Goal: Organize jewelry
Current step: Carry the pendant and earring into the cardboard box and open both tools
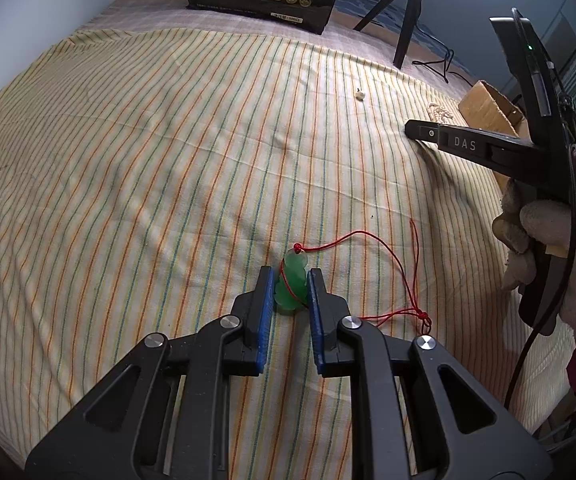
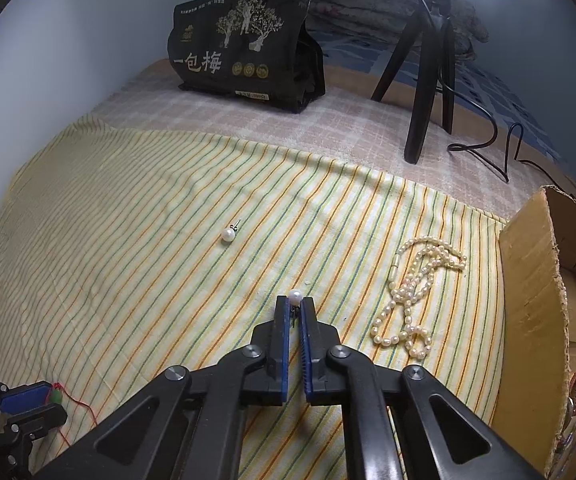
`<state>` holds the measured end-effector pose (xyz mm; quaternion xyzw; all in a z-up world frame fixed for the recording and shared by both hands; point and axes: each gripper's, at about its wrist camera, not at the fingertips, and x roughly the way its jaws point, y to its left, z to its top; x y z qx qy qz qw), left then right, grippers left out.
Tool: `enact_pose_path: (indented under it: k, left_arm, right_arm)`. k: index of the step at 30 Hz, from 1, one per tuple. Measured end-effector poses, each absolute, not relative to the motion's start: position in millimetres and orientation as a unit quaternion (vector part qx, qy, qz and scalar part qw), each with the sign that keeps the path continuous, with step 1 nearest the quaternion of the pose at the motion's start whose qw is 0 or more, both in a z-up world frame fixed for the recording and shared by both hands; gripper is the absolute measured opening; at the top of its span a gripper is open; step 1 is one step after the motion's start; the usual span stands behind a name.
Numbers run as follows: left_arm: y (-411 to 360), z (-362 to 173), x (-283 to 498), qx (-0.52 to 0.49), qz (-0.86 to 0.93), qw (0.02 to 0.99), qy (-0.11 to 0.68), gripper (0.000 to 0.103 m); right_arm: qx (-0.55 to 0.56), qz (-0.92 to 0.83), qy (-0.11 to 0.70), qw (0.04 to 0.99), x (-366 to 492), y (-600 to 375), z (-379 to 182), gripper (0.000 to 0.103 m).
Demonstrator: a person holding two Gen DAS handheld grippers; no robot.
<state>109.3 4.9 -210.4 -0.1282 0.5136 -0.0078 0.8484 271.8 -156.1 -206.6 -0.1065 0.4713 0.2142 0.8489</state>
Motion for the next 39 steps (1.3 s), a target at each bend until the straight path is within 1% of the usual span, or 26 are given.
enact_pose_path:
  k: [7,18,27,39]
  left_arm:
    - [5.7,-208.1,106.8,-0.133,-0.009,0.848,0.512,0.015]
    - [7.6,-193.4,102.8,-0.148,-0.017,0.853,0.501,0.015]
    - [9.1,-169.2,96.4,-0.155,-0.029,0.86,0.485,0.015]
    - [-7.2,-115.0,88.1,-0.127,-0.058,0.882,0.449,0.015]
  right_arm:
    - [-0.093,0.22,0.463,0.854,262.1,-161.0,-195.8,0.002]
    - [-0.085,0.236,0.438,0.863,238.0,-171.5,-158.7,0.002]
    - [-0.08,0.236,0.414,0.875,210.6,-192.2,-115.8,0.002]
    - [-0.074,0.206,0.387,0.896,167.8,-250.1,-68.9,0.002]
